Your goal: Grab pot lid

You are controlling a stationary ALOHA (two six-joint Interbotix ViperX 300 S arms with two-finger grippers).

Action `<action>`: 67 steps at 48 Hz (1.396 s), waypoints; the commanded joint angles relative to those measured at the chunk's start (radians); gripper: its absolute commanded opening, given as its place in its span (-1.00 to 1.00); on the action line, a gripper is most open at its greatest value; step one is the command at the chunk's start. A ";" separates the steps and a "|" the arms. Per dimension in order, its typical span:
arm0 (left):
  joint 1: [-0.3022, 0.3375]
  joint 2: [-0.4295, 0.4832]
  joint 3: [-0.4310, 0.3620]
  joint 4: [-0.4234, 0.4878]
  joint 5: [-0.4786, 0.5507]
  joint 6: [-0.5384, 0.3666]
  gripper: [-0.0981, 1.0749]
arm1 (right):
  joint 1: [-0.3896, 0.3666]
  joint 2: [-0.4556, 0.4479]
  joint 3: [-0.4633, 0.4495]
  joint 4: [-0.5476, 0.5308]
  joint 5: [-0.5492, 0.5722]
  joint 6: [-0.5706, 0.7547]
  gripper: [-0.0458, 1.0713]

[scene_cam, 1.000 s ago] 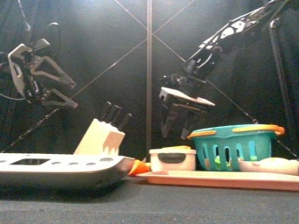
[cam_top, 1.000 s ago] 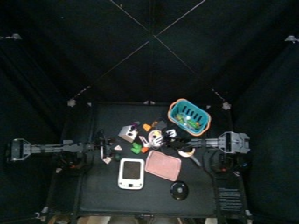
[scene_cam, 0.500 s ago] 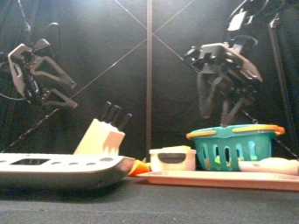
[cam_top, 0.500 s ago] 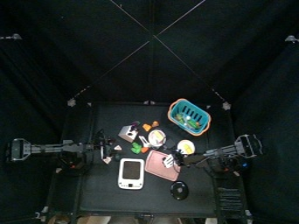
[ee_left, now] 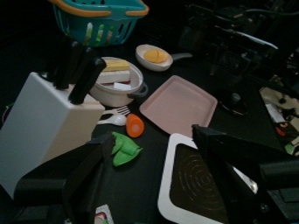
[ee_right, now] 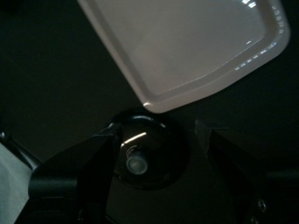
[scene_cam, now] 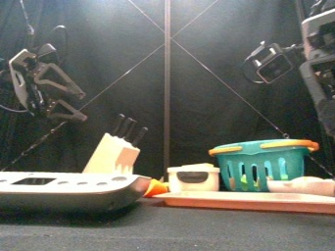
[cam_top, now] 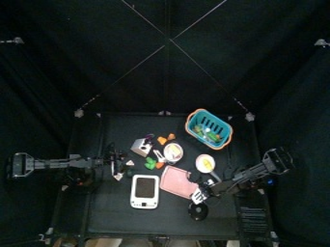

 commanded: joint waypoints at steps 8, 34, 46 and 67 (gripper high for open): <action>0.005 0.000 -0.012 -0.002 -0.003 0.000 0.93 | 0.106 0.021 -0.009 -0.009 -0.008 0.000 0.79; 0.005 0.000 -0.011 -0.002 -0.005 0.000 0.94 | 0.190 0.141 -0.071 -0.034 0.006 0.002 0.60; 0.005 0.000 -0.009 -0.002 -0.003 0.000 0.94 | 0.209 0.166 -0.081 -0.029 0.005 0.002 0.60; 0.005 0.000 -0.009 -0.002 -0.003 0.000 0.94 | 0.219 0.186 -0.083 -0.031 0.009 0.000 0.59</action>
